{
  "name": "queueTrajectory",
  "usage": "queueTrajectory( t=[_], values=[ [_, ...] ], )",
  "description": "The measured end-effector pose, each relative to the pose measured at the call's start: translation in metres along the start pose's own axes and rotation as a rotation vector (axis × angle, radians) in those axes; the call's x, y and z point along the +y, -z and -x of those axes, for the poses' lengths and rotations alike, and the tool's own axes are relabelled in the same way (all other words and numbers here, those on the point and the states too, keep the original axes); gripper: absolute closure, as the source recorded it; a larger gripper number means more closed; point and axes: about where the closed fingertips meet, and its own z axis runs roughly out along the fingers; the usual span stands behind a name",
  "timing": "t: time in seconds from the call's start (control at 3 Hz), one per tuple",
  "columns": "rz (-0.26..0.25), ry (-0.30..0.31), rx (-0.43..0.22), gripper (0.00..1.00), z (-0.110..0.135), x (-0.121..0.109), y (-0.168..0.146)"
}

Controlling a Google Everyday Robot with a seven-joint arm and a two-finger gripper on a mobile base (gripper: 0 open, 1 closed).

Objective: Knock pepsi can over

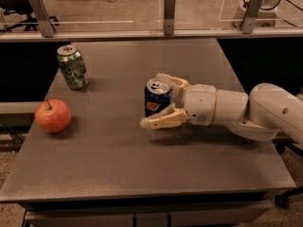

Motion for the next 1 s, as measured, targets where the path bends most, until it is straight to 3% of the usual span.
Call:
queueTrajectory(
  t=[0.33,0.67,1.0],
  values=[
    [0.004,0.001,-0.001,0.41,0.001,0.001,-0.002],
    [0.031,-0.018,0.065,0.72,0.015,0.007,-0.008],
    [0.051,0.057,0.293,0.96,0.035,0.008,-0.017]
  ],
)
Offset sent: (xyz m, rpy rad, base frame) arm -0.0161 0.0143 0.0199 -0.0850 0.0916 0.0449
